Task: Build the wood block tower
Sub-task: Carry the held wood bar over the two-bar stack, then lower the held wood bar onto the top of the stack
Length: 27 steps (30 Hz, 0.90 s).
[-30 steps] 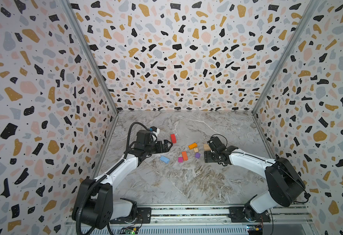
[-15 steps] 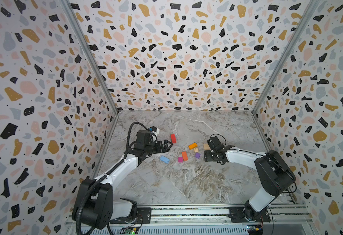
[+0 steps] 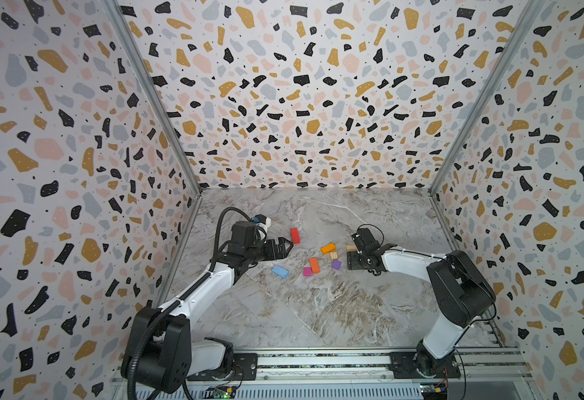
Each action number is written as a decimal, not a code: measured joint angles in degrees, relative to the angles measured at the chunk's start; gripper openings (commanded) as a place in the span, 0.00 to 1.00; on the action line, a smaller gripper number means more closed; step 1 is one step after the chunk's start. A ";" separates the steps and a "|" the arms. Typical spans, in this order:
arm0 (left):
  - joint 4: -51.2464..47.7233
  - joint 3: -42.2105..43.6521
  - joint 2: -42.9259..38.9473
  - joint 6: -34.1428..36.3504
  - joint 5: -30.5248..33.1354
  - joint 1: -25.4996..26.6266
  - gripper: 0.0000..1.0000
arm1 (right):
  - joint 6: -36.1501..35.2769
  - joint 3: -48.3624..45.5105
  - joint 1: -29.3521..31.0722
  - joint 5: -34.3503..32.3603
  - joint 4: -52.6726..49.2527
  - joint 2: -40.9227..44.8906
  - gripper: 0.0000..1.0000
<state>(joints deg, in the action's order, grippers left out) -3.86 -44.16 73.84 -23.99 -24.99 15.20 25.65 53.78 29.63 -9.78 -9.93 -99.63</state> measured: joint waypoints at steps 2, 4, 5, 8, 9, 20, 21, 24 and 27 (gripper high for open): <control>0.00 0.00 0.00 0.02 0.02 0.00 1.00 | -0.09 0.35 -0.07 -0.13 0.15 -0.42 0.67; 0.00 0.00 0.00 0.09 0.02 0.00 1.00 | -0.20 0.63 -0.09 -0.15 0.15 -0.66 0.67; 0.00 0.00 0.00 0.17 0.02 0.00 1.00 | -0.22 0.81 -0.11 -0.15 0.15 -0.83 0.67; 0.00 0.00 0.00 0.33 0.04 0.00 1.00 | -0.24 0.92 -0.11 -0.17 0.15 -0.92 0.68; 0.00 0.00 0.00 0.37 0.04 0.00 1.00 | -0.24 0.92 -0.11 -0.17 0.15 -0.92 0.68; 0.00 0.00 -0.02 0.42 0.09 0.00 1.00 | -0.24 0.94 -0.11 -0.15 0.13 -0.94 0.68; 0.00 0.00 -0.02 0.42 0.09 0.00 1.00 | -0.24 0.96 -0.11 -0.17 0.13 -0.96 0.68; -0.02 0.00 -0.24 0.42 0.09 0.00 1.00 | -0.22 1.25 -0.11 -0.17 0.09 -1.22 0.69; -0.02 0.00 -0.44 0.44 0.11 0.00 1.00 | -0.20 1.70 -0.11 -0.22 0.09 -1.57 0.69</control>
<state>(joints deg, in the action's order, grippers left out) -3.88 -44.16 73.41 -23.55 -24.88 15.20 25.45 55.48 29.52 -10.00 -9.85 -101.21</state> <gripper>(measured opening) 0.998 0.786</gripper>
